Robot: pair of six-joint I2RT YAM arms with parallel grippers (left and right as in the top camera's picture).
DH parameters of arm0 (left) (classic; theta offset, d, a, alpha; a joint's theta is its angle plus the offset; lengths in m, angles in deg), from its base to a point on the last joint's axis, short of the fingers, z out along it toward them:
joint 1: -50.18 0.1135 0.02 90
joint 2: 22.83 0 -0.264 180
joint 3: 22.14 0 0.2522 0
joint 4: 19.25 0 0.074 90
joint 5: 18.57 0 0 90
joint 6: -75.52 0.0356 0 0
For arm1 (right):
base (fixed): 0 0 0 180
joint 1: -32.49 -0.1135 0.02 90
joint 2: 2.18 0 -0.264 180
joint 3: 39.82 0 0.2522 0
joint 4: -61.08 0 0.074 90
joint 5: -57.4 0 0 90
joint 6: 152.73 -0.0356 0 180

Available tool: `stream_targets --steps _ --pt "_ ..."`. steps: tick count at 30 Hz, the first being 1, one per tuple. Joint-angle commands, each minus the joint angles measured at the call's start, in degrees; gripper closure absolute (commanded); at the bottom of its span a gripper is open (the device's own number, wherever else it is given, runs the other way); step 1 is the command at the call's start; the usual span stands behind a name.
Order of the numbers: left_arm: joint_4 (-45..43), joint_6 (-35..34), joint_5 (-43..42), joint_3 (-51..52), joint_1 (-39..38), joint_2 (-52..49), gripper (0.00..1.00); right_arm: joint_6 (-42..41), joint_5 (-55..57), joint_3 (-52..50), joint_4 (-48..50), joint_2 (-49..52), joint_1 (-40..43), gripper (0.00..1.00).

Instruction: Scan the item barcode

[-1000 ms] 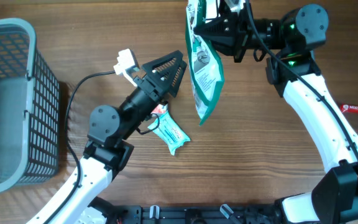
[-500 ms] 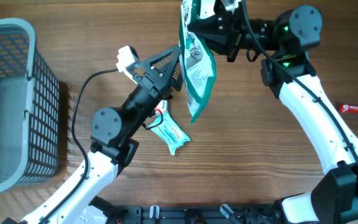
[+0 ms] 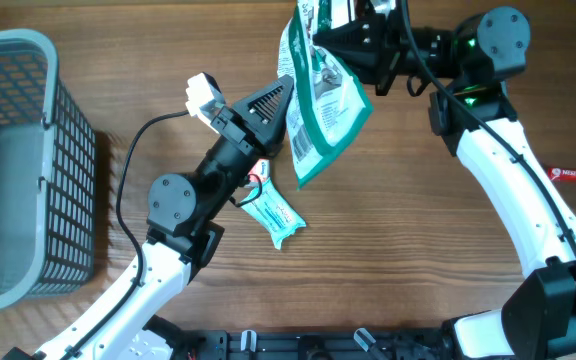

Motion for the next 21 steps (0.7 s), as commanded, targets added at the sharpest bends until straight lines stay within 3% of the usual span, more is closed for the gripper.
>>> stream_targets --steps 1,2,5,10,16,21 --pt "-1.2 0.8 -0.7 0.0 -0.2 0.3 0.96 13.2 -1.4 0.4 -2.7 0.8 1.7 0.58" --pt "-1.1 1.2 -1.5 0.0 0.0 0.3 0.96 16.2 -1.5 0.4 -4.3 0.8 2.1 0.54" --pt "0.4 1.7 -5.7 0.0 1.7 0.3 0.96 35.8 -2.4 0.4 -17.6 0.8 4.4 0.43" --pt "0.3 10.4 -17.6 0.0 5.8 0.3 0.96 65.8 0.9 0.4 -43.9 0.8 6.8 0.21" --pt "1.0 23.6 -44.3 0.0 11.4 0.3 0.96 84.8 17.6 0.4 -70.4 0.8 7.3 0.11" --pt "1.0 24.0 -55.6 0.0 14.3 0.3 0.96 96.3 11.4 0.4 -81.7 0.8 7.3 0.04"
